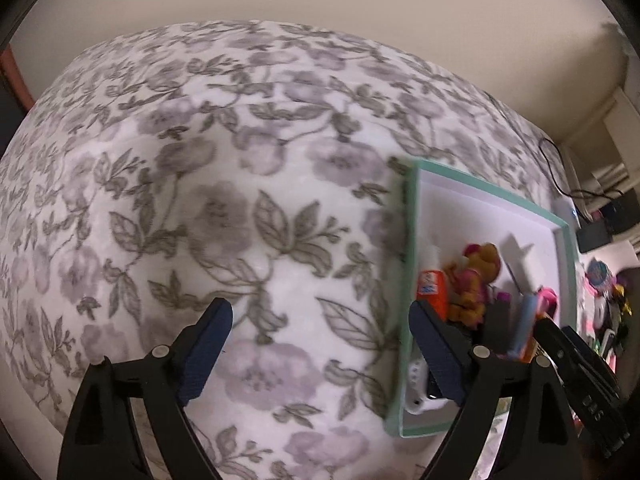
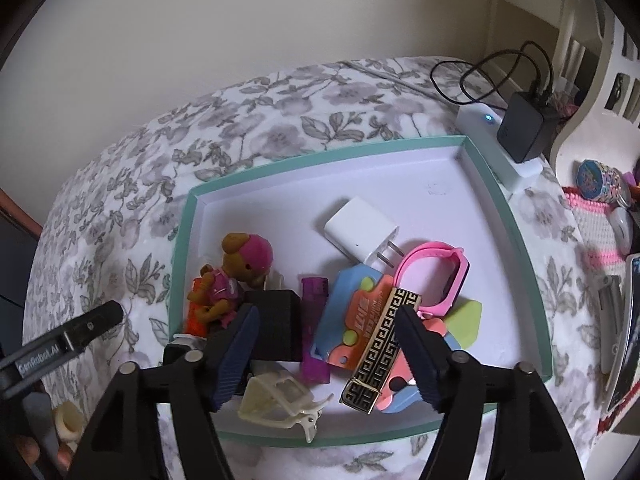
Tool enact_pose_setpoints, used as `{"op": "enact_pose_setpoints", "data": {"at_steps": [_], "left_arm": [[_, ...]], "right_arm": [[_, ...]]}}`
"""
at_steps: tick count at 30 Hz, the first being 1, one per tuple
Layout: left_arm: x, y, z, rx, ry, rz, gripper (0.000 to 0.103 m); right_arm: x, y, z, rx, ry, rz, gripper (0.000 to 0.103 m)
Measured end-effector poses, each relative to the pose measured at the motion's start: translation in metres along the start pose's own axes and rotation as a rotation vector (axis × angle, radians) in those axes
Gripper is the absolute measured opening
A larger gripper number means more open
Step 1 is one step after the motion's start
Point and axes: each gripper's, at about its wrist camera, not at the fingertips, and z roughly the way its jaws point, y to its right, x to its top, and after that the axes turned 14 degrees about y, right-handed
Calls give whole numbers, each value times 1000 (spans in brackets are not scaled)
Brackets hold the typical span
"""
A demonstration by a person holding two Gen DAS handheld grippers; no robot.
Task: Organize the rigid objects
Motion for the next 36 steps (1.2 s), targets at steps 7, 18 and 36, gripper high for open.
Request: {"op": "enact_pose_setpoints", "data": {"at_steps": [7, 18, 36], "left_arm": [[0, -8, 5, 47, 11, -4, 93], [2, -12, 7, 96, 25, 17, 94], [5, 7, -8, -4, 71, 47, 94]], "right_arm": [[1, -5, 1, -6, 8, -29, 89], [0, -7, 2, -27, 18, -59, 103], [-2, -15, -4, -16, 14, -68, 103]]}}
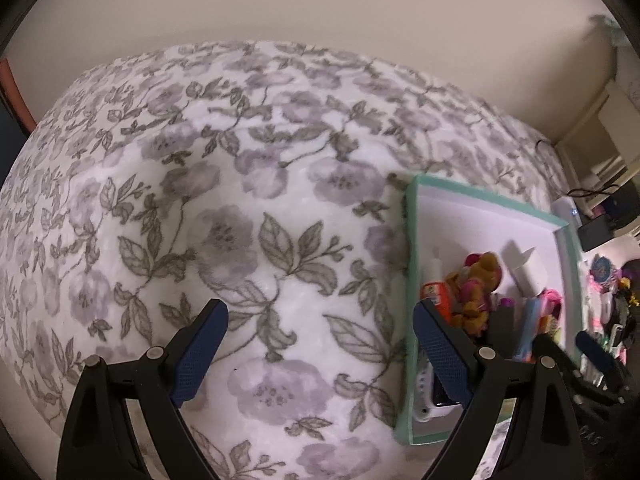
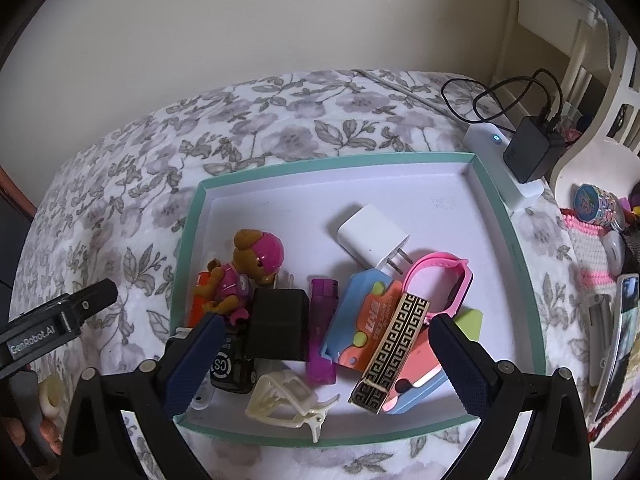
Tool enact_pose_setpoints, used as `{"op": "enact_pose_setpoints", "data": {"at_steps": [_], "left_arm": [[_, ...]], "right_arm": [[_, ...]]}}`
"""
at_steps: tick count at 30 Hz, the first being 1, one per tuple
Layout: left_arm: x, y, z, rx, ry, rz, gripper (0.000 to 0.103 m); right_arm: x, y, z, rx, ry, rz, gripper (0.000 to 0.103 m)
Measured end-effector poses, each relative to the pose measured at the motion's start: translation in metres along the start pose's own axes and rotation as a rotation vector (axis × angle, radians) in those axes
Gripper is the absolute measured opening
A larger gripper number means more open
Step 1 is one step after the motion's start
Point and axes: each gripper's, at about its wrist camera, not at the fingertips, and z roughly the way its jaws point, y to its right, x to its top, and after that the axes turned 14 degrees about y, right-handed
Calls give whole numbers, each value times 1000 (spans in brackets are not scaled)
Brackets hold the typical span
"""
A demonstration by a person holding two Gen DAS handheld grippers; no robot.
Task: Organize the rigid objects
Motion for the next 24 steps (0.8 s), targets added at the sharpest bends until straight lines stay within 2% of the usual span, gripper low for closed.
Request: {"op": "enact_pose_setpoints", "data": {"at_steps": [4, 11, 17, 24], "left_arm": [[0, 4, -15, 9, 48, 15, 94], [-5, 0, -33, 45, 76, 19, 94], [-11, -1, -52, 172, 122, 87, 94], [-20, -4, -71, 166, 132, 108, 94]], "right_arm": [[-5, -6, -4, 26, -11, 1, 103], [-12, -14, -21, 56, 2, 4, 103], [-19, -19, -33, 61, 11, -7, 103], [-22, -23, -45, 78, 26, -17, 103]]}}
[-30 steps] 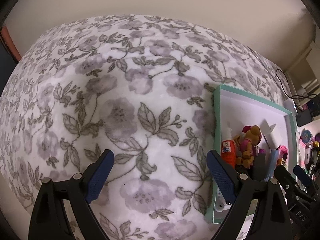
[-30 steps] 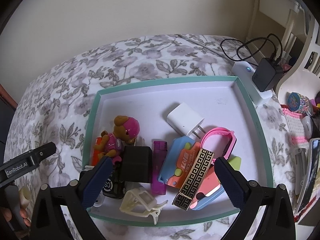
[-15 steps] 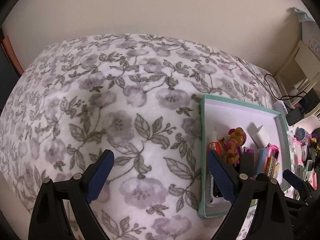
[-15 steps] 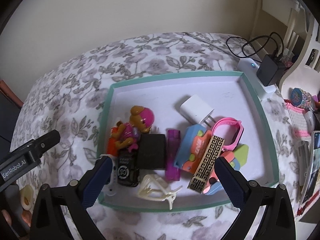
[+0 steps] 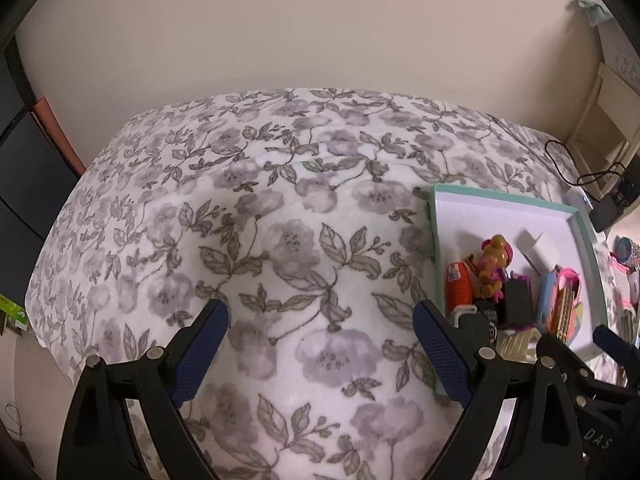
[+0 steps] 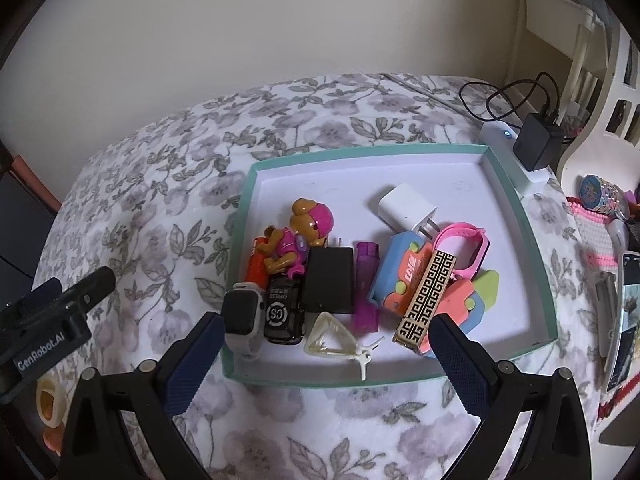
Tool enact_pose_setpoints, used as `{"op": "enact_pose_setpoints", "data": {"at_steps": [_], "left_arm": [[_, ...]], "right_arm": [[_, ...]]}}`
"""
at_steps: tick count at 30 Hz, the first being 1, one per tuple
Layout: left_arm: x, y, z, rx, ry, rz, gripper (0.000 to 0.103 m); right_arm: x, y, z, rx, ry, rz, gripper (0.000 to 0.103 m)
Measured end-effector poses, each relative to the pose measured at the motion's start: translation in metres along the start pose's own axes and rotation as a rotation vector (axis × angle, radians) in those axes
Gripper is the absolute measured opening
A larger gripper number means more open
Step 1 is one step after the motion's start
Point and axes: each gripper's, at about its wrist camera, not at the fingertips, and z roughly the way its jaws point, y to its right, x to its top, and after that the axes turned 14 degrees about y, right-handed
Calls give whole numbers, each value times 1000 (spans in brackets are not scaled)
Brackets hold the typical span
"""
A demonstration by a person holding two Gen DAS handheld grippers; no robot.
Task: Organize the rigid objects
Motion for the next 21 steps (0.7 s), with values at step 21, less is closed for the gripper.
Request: {"op": "enact_pose_setpoints", "data": {"at_steps": [21], "left_arm": [[-17, -15, -14, 55, -44, -7, 94]], "right_arm": [[2, -5, -15, 29, 27, -6, 103]]}}
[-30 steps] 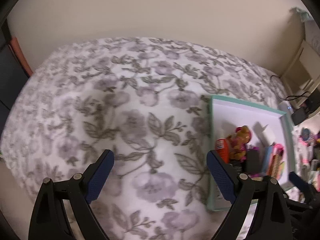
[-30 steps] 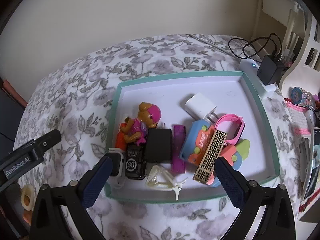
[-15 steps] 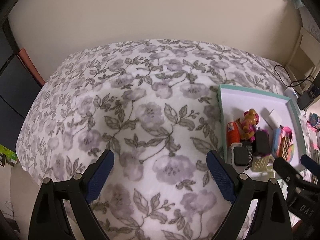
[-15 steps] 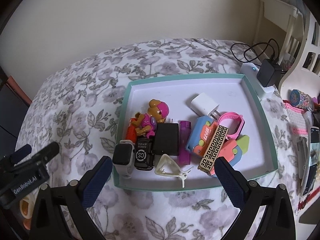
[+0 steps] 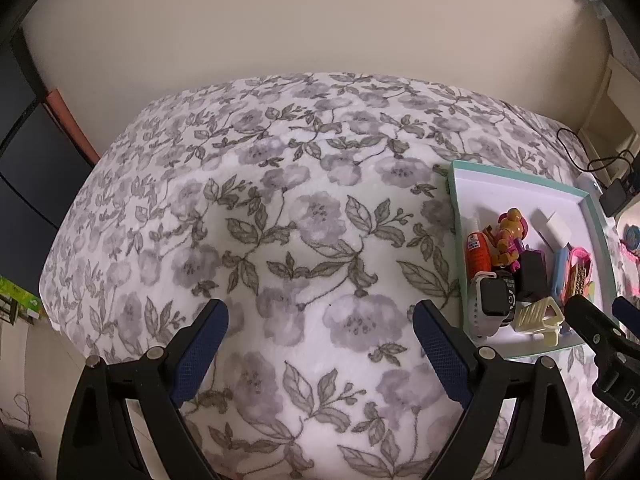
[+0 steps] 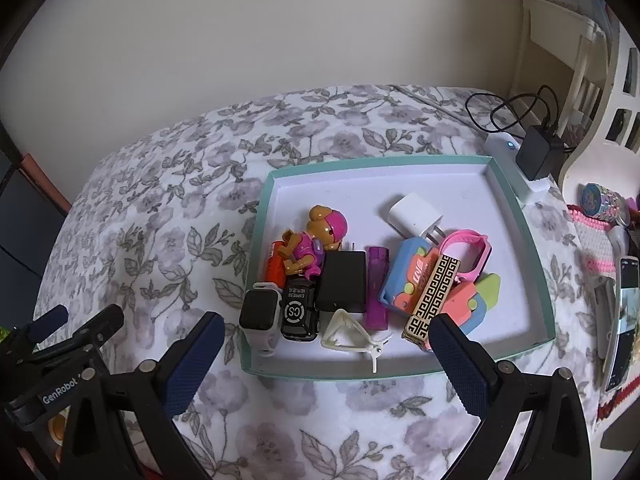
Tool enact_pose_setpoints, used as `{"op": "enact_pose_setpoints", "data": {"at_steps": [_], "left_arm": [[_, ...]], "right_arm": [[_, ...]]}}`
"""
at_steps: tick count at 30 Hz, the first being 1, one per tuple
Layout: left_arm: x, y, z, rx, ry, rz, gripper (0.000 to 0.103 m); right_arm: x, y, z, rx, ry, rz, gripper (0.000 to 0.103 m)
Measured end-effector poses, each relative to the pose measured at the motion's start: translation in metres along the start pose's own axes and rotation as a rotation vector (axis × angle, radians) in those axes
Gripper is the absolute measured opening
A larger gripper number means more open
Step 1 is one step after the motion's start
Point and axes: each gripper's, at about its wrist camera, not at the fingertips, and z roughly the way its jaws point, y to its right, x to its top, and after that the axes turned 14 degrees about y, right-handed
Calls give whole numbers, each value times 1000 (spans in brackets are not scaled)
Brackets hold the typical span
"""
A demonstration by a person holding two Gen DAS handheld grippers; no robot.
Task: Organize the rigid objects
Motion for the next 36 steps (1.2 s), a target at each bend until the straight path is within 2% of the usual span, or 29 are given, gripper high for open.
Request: {"op": "enact_pose_setpoints", "data": {"at_steps": [17, 36], "left_arm": [[1, -10, 8, 23, -23, -45, 94], [1, -11, 10, 38, -22, -49, 94]], "right_arm": [[-2, -1, 5, -8, -15, -10, 103], [-4, -5, 9, -12, -32, -33, 103]]}}
